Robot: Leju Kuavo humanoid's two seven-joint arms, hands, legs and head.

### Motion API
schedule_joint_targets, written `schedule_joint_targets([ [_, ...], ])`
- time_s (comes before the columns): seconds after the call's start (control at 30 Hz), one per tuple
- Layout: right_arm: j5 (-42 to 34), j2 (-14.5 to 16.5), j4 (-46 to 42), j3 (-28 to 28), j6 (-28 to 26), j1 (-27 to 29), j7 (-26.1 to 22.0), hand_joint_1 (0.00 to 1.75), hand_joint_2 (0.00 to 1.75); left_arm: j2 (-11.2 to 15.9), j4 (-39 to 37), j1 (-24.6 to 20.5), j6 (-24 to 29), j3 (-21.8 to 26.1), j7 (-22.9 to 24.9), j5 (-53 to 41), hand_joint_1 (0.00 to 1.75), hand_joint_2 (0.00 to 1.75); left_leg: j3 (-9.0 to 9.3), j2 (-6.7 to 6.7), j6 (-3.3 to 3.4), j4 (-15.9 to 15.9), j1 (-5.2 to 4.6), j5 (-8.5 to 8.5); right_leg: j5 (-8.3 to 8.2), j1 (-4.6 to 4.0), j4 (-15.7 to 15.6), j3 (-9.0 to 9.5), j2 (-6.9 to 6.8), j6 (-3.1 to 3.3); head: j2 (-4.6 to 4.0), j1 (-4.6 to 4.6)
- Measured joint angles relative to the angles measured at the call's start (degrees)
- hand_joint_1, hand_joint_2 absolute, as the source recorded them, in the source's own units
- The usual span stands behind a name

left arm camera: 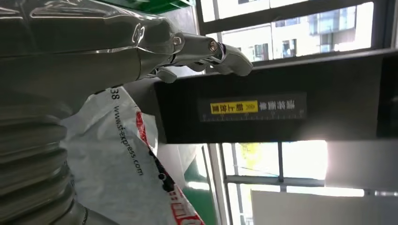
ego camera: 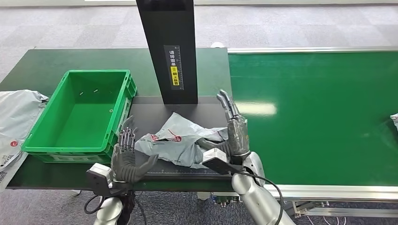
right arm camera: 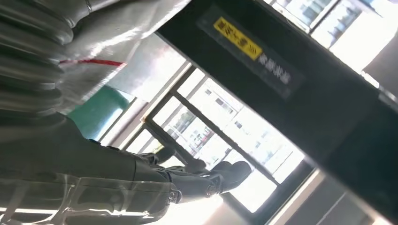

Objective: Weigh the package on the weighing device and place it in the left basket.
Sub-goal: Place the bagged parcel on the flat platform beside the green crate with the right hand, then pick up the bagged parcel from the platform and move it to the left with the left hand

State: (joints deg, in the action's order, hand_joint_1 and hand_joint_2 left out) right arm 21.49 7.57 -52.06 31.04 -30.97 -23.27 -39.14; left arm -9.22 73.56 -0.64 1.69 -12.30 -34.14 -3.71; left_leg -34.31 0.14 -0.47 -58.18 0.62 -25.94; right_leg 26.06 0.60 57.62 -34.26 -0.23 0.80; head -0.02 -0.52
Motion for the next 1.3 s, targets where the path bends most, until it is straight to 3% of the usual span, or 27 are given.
schedule_joint_targets([
  [0.2, -9.67, -1.14, -7.45, -1.76, 1.48, 3.04, -0.92, 0.00, 0.00, 0.65, -0.39, -0.49, 1.28, -3.19, -0.08, -6.57, 0.00, 1.75, -0.06, 0.01, 0.00, 0.00, 0.01, -0.01, 0.01, 0.00, 0.00, -0.07, 0.01, -0.01, 0.00, -0.01],
  [0.37, -11.22, -1.78, -10.90, -2.15, 1.92, 3.90, -0.99, 0.00, 0.00, 1.07, -0.72, -0.75, 2.71, -4.73, 0.00, -9.15, 0.00, 1.75, -0.06, 0.04, -0.01, 0.01, 0.02, -0.01, 0.02, -0.01, 0.00, -0.09, 0.03, -0.01, 0.00, -0.01],
  [0.53, -15.49, -2.15, -13.64, -4.18, 5.71, 5.56, -0.99, 0.00, 0.00, 1.66, -1.83, -1.60, 9.08, -7.06, 2.73, -20.53, 0.00, 1.75, -0.06, 0.01, 0.00, 0.01, 0.01, 0.00, 0.02, -0.01, 0.00, -0.06, 0.01, -0.02, 0.00, 0.00],
  [0.63, -13.73, -2.30, -13.02, -5.06, 7.17, 6.42, -0.98, 0.00, 0.00, 2.12, -3.37, -2.53, 9.53, -8.96, 5.46, -26.46, 0.00, 1.75, -0.06, 0.02, 0.00, 0.01, 0.00, -0.01, 0.02, 0.00, 0.00, -0.05, 0.02, -0.02, 0.00, 0.00],
  [0.83, -11.25, -2.20, -8.76, -6.31, 8.80, 6.47, -0.96, 0.00, 0.00, 3.23, -9.39, -4.61, 6.20, -14.34, 11.09, -40.04, 0.00, 1.75, -0.08, -0.04, 0.00, 0.01, 0.00, 0.00, 0.02, 0.00, 0.00, -0.04, -0.03, -0.02, 0.01, 0.00],
  [1.2, -9.12, -1.71, -7.41, -9.25, 9.47, 6.70, 0.44, 0.00, 0.00, 4.74, -18.43, -10.15, -4.73, -22.40, 13.28, -47.99, 0.00, 1.75, -0.04, -0.19, 0.01, 0.02, 0.00, 0.00, 0.04, 0.00, 0.00, 0.08, -0.24, -0.05, 0.00, 0.00],
  [1.23, -8.91, -1.63, -7.52, -9.53, 9.49, 6.80, 0.70, 0.00, 0.00, 4.78, -19.06, -10.70, -5.07, -22.85, 13.50, -48.19, 0.03, 1.75, -0.03, -0.24, 0.01, 0.02, 0.00, 0.01, 0.05, 0.00, 0.00, 0.13, -0.30, -0.05, 0.00, 0.00],
  [1.3, -8.53, -1.44, -7.75, -10.09, 9.52, 7.06, 1.04, 0.00, 0.00, 4.80, -20.21, -11.61, -5.36, -23.55, 14.18, -48.39, 0.85, 1.75, 0.04, -0.33, 0.03, 0.03, 0.00, 0.01, 0.07, 0.01, 0.00, 0.24, -0.39, -0.08, 0.00, 0.00],
])
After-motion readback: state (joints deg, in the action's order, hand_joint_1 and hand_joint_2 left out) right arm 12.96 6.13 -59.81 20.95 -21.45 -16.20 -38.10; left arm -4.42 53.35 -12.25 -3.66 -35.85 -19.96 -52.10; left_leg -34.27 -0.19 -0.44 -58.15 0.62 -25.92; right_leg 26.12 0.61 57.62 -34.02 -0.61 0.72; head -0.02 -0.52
